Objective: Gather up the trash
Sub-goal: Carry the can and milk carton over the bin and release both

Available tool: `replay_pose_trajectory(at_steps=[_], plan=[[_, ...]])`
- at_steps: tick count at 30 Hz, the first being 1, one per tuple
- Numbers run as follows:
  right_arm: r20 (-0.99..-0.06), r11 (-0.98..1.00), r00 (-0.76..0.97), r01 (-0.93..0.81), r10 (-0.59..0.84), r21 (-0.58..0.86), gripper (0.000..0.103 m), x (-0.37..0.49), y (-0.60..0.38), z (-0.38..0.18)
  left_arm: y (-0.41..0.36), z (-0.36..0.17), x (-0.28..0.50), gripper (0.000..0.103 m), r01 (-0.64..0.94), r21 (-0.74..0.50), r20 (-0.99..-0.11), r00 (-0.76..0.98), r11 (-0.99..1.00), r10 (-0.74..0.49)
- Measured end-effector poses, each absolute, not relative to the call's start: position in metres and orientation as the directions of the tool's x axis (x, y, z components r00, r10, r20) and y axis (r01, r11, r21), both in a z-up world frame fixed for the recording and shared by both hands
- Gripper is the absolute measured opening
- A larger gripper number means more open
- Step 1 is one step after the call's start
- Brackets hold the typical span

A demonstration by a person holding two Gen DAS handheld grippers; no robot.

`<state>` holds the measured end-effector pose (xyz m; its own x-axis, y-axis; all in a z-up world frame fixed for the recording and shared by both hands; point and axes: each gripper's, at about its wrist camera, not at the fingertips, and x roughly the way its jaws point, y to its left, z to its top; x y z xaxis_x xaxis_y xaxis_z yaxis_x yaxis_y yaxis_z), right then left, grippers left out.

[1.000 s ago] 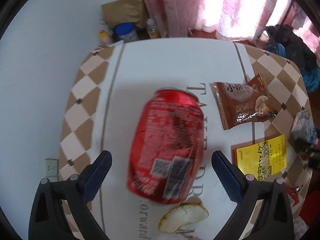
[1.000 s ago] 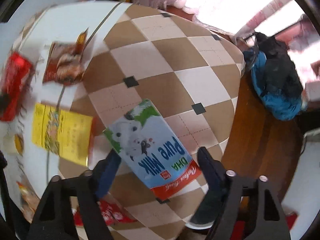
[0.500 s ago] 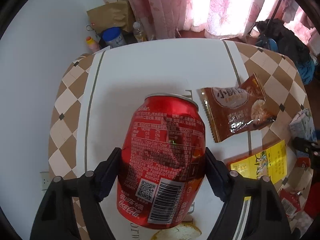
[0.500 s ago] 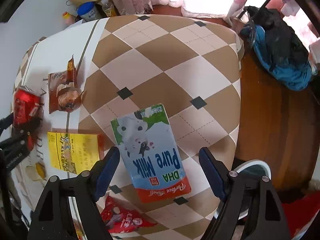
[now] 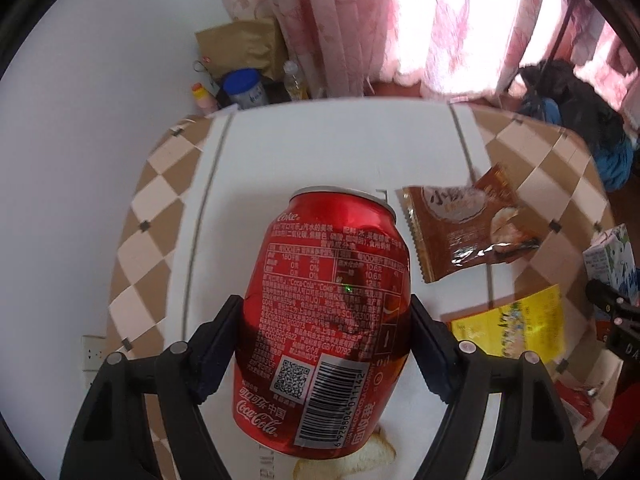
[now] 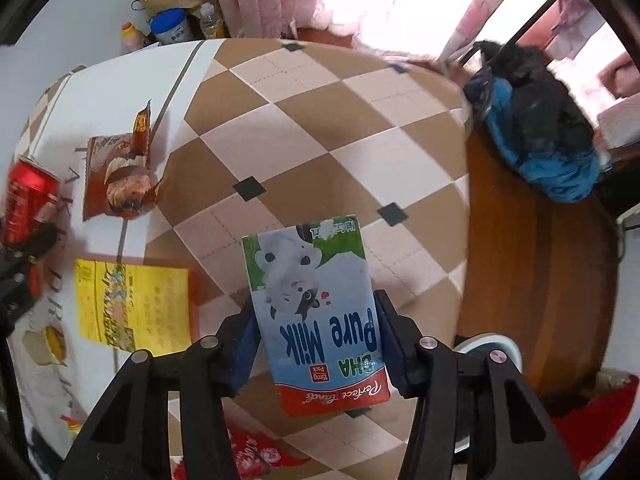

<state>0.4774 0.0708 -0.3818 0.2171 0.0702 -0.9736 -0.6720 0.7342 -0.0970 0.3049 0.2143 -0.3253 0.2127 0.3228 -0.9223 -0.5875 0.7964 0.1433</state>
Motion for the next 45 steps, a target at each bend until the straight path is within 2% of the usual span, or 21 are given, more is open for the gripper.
replay_pose_trajectory(at_steps=[4,8,11,15,20,29,34,38,41,45], plan=[[-0.955,0.768,0.258,-0.639,0.148,-0.053,0.055,0.455,0.053,-0.356,0.204,-0.296,0.285,0.077,-0.618,0.099,-0.901,0.278,0.78,0.334],[-0.919,0.784,0.226,-0.609,0.323,0.126,0.055,0.432,0.023,-0.324,0.184,-0.266,0.262,0.077,-0.637,0.052,-0.88,0.335,0.769,0.337],[-0.883,0.79,0.286,-0.597,0.373,0.141,0.055,0.405,-0.001,-0.294,0.161,-0.244,0.244,0.077,-0.636,0.013,-0.863,0.383,0.772,0.33],[-0.853,0.808,0.322,-0.562,0.411,0.178,0.055,0.388,-0.037,-0.268,0.125,-0.214,0.22,0.077,-0.626,-0.044,-0.839,0.447,0.779,0.312],[-0.818,0.826,0.351,-0.51,0.455,0.241,0.055,0.374,-0.1,-0.239,0.074,-0.182,0.207,0.077,-0.572,-0.059,-0.806,0.51,0.818,0.299],[-0.783,0.87,0.421,-0.392,0.458,0.298,0.055,0.375,-0.231,-0.213,-0.024,-0.15,0.239,0.077,-0.395,-0.122,-0.765,0.622,0.911,0.167],[-0.793,0.902,0.446,-0.32,0.414,0.291,0.055,0.395,-0.296,-0.217,-0.08,-0.169,0.293,0.077,-0.289,-0.196,-0.785,0.619,0.937,0.027],[-0.825,0.929,0.439,-0.258,0.357,0.265,0.055,0.422,-0.347,-0.236,-0.117,-0.208,0.349,0.077,-0.219,-0.319,-0.818,0.555,0.922,-0.151],[-0.859,0.946,0.405,-0.212,0.313,0.245,0.055,0.446,-0.38,-0.266,-0.145,-0.246,0.391,0.077,-0.199,-0.379,-0.843,0.478,0.904,-0.248],[-0.902,0.953,0.309,-0.142,0.3,0.268,0.055,0.48,-0.414,-0.327,-0.171,-0.299,0.438,0.077,-0.22,-0.408,-0.875,0.37,0.886,-0.311]])
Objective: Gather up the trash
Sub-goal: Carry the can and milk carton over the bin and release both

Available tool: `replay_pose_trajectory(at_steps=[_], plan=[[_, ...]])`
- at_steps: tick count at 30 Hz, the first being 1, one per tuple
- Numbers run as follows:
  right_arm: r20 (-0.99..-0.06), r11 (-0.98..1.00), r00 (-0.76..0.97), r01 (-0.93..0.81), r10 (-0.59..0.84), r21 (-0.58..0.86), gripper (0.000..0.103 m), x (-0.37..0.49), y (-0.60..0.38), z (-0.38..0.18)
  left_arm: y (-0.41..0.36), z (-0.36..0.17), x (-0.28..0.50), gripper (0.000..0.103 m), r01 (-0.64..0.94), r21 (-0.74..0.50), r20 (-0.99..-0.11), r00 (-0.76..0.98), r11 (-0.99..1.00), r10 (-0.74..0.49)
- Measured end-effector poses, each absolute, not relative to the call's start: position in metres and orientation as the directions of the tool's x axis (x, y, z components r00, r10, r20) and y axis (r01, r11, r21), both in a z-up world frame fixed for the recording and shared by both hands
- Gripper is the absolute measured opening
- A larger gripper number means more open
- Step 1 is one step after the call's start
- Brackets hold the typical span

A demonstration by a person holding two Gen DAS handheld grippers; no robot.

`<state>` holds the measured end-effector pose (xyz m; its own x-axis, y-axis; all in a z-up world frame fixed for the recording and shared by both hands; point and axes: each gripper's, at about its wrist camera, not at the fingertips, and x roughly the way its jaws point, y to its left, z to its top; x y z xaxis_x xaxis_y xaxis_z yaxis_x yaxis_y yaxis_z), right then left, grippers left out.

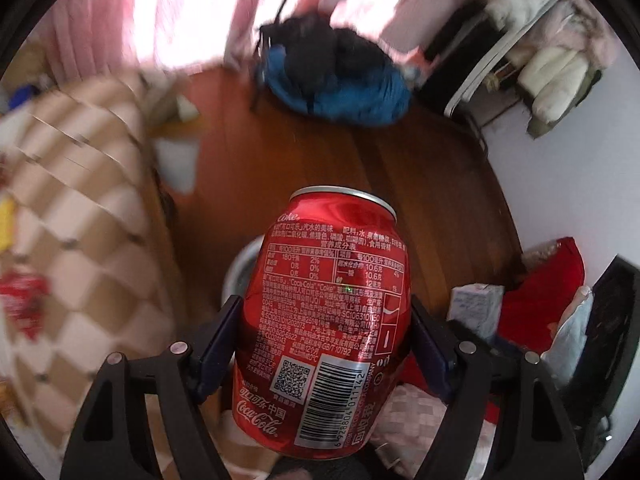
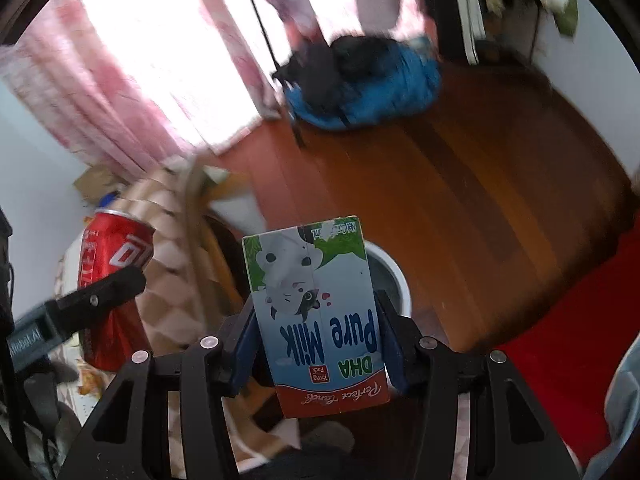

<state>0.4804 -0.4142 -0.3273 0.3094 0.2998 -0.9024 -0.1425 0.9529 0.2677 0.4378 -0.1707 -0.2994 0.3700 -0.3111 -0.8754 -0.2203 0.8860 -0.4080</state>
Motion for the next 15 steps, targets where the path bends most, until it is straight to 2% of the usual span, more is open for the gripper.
replay_pose_trajectory(at_steps=[7,10,11,12,13,15], plan=[[-0.944,0.954,0.139,-0.058,0.3,0.294,0.055,0.521,-0.437,-0.432,-0.191,-0.372,0.486,0.078,-0.278,-0.402,-0.912,0.204,0.872,-0.356],[-0.947,0.951,0.09,-0.036,0.31,0.307,0.056,0.532,-0.439,-0.465,-0.191,-0.387,0.491,0.093,-0.311,-0.396,-0.917,0.18,0.864,-0.355],[-0.946,0.949,0.075,-0.026,0.315,0.314,0.056,0.535,-0.44,-0.474,-0.189,-0.389,0.491,0.095,-0.319,-0.383,-0.923,0.18,0.867,-0.341],[-0.944,0.946,0.062,-0.022,0.324,0.324,0.06,0.537,-0.439,-0.484,-0.188,-0.391,0.488,0.095,-0.325,-0.372,-0.927,0.18,0.869,-0.33],[-0.946,0.947,0.048,-0.023,0.322,0.321,0.078,0.54,-0.436,-0.492,-0.188,-0.391,0.486,0.095,-0.326,-0.36,-0.931,0.179,0.874,-0.317],[-0.945,0.945,0.029,-0.029,0.326,0.325,0.103,0.541,-0.434,-0.501,-0.191,-0.391,0.477,0.096,-0.318,-0.303,-0.95,0.179,0.898,-0.256]])
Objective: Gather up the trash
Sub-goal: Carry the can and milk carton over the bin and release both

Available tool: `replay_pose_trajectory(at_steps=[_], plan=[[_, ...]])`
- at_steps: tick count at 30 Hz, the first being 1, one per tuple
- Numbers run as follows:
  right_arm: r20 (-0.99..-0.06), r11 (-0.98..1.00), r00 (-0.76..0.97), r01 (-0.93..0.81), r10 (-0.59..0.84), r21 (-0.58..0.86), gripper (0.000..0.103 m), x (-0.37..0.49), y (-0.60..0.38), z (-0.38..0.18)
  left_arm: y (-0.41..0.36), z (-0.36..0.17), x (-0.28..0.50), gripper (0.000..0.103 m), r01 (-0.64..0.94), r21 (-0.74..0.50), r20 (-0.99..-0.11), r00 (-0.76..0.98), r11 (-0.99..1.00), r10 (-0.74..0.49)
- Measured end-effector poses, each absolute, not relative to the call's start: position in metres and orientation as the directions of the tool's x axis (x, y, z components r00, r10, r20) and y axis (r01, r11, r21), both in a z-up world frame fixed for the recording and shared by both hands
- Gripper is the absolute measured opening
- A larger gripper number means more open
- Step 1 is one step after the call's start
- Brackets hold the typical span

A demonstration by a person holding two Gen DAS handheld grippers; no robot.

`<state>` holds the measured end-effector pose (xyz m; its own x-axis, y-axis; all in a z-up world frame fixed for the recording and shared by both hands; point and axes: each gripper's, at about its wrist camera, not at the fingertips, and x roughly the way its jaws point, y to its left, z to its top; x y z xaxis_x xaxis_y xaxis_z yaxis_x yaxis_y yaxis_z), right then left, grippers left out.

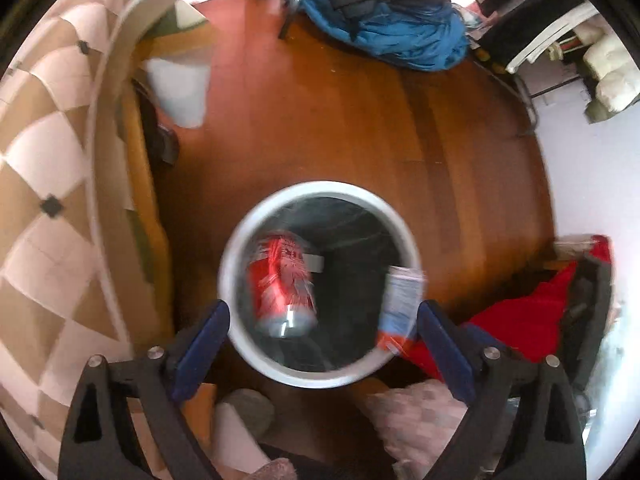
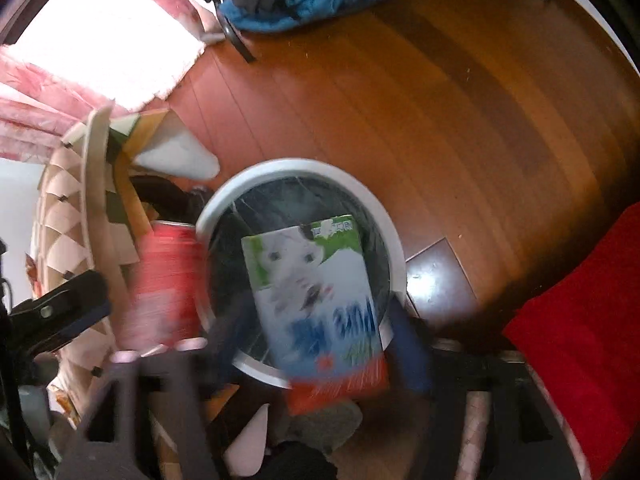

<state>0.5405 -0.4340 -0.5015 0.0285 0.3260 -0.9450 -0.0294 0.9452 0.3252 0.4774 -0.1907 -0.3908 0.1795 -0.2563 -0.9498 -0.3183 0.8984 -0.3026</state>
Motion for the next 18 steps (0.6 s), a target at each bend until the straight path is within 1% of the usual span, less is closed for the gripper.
replay_pose_trajectory(at_steps=[2,5,8,12,18], plan=[[-0.952,0.953,0.028,-0.036,0.303,0.302,0.103,0.539,-0.434,-0.503,-0.191,-0.386,0.469,0.096,-0.309,-0.223,-0.966,0.196,0.924,-0.168],[-0.975,0.974,0.035,-0.059,0.22,0.218,0.103,0.53,-0.434,-0.501,-0.189,-0.385,0.456,0.096,-0.293,-0.106,-0.973,0.23,0.95,-0.037],[-0.99,0.989,0.053,-0.08,0.127,0.123,0.103,0.523,-0.431,-0.498,-0.196,-0.386,0.444,0.096,-0.264,-0.028,-0.973,0.23,0.964,0.034],[-0.995,0.993,0.058,-0.083,0.087,0.082,0.103,0.516,-0.434,-0.494,-0.199,-0.386,0.435,0.096,-0.251,-0.014,-0.976,0.213,0.968,0.041],[-0.995,0.993,0.063,-0.091,0.082,0.076,0.103,0.505,-0.434,-0.481,-0.204,-0.374,0.435,0.096,-0.25,-0.015,-0.974,0.224,0.968,0.042]])
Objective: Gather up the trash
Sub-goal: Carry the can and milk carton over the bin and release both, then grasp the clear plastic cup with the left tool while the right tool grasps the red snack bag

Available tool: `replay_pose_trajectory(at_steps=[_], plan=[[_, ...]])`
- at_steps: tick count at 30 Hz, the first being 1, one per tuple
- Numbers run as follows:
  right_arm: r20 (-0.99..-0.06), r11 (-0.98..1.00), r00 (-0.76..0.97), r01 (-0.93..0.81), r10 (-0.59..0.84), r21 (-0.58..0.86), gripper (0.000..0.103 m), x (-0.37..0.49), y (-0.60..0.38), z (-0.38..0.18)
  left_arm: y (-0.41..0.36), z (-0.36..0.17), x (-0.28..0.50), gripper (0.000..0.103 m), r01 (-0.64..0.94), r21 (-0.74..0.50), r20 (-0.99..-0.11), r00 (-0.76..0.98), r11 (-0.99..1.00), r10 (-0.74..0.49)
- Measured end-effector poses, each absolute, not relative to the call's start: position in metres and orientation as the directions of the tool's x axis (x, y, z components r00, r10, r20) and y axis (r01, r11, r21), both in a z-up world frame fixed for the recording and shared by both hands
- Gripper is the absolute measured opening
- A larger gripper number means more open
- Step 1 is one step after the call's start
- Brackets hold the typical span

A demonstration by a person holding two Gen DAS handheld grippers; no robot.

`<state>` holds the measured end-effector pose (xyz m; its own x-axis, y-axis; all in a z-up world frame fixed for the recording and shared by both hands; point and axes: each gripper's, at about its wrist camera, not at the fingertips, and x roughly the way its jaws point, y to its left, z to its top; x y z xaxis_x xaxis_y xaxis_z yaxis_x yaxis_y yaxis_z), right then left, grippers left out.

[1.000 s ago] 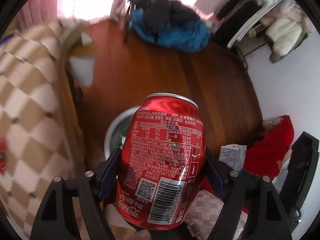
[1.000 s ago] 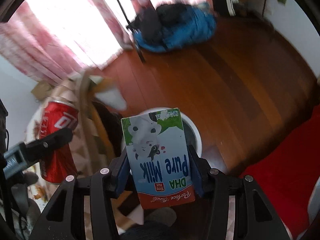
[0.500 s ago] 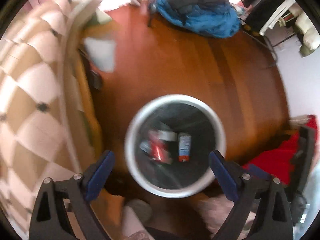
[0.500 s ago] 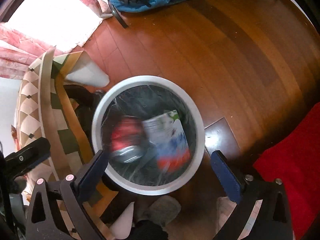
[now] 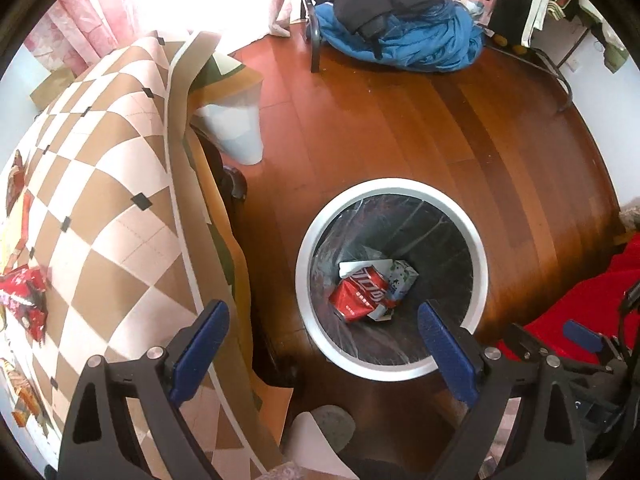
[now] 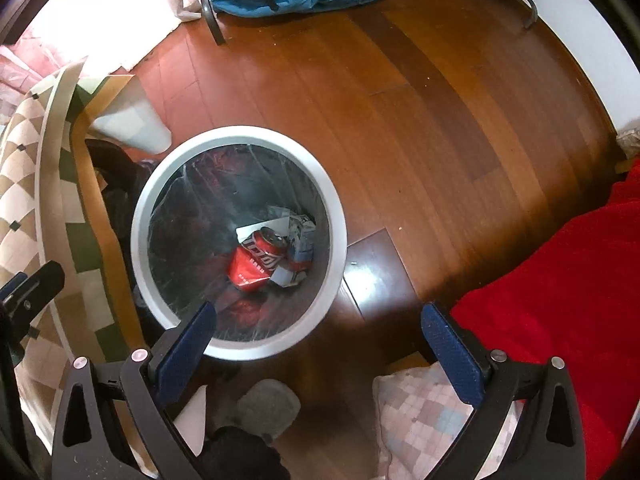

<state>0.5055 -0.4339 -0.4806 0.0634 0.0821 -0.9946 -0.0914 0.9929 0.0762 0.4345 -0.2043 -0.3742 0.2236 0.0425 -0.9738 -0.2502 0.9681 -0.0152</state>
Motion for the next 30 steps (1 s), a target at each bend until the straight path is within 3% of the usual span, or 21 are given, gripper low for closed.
replay_pose_trajectory(at_steps=[10,21,30], plan=[[-0.98,0.992,0.169,-0.083,0.105,0.092,0.103,0.482,-0.433,-0.411,-0.194,-0.322,0.405,0.096,-0.256,-0.026,-0.948,0.314,0.966,0.058],[-0.923,0.977,0.324,-0.124,0.207,0.176,0.103,0.431,-0.411,-0.295,-0.165,-0.222,0.352,0.096,-0.307,-0.043,-0.887,0.449,0.951,0.105],[-0.856,0.915,0.353,-0.281,0.378,0.289,0.103,0.395,-0.328,-0.214,-0.065,-0.168,0.286,0.096,-0.458,-0.117,-0.836,0.524,0.882,0.161]])
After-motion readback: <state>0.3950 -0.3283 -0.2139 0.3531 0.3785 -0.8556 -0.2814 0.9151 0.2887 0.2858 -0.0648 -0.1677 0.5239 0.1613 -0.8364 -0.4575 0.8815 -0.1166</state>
